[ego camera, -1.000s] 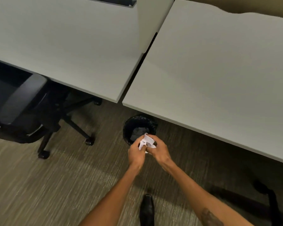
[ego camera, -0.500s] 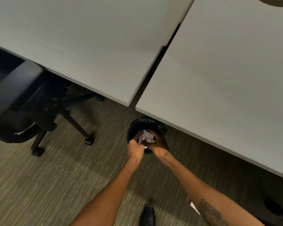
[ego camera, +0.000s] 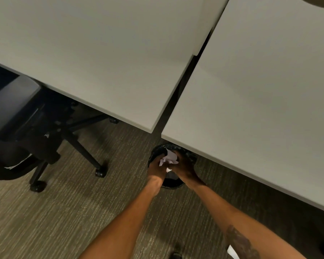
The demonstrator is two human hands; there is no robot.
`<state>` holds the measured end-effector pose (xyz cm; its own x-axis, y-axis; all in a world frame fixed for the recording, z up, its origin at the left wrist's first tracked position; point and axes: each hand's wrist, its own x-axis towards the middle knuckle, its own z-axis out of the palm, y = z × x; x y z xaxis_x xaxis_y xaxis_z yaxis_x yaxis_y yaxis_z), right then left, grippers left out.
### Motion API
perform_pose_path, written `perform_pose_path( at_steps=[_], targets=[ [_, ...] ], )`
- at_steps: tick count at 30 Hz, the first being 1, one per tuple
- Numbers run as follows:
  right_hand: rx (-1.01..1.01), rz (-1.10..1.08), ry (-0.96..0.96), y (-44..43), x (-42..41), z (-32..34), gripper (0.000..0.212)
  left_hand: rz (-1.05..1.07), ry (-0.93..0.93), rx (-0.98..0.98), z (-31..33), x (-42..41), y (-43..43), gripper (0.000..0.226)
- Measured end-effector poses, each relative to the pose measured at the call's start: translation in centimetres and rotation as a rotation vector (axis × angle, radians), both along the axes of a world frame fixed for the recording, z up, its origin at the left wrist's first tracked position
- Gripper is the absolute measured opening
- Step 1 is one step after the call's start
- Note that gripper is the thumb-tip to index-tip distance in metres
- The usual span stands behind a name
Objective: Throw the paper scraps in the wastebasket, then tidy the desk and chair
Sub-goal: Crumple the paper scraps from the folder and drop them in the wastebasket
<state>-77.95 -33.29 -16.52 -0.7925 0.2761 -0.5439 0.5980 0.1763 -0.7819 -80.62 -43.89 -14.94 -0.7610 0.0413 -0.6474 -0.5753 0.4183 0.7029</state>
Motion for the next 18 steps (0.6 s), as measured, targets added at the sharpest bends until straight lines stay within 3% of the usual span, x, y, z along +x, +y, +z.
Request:
perform_pose_path(
  at_steps=[5, 12, 18],
  targets=[
    [0.065, 0.039, -0.027, 0.9, -2.1, -0.4, 0.075, 0.001, -0.018, 0.034, -0.3, -1.6, -0.2, 0.046],
    [0.06, 0.01, -0.001, 1.8, -1.1, 0.5, 0.061, 0.002, -0.077, 0.028, 0.7, -1.8, 0.6, 0.046],
    [0.026, 0.014, 0.008, 2.3, 0.4, 1.9, 0.069, -0.021, -0.075, 0.07, 1.8, -1.0, 1.0, 0.044]
  ],
)
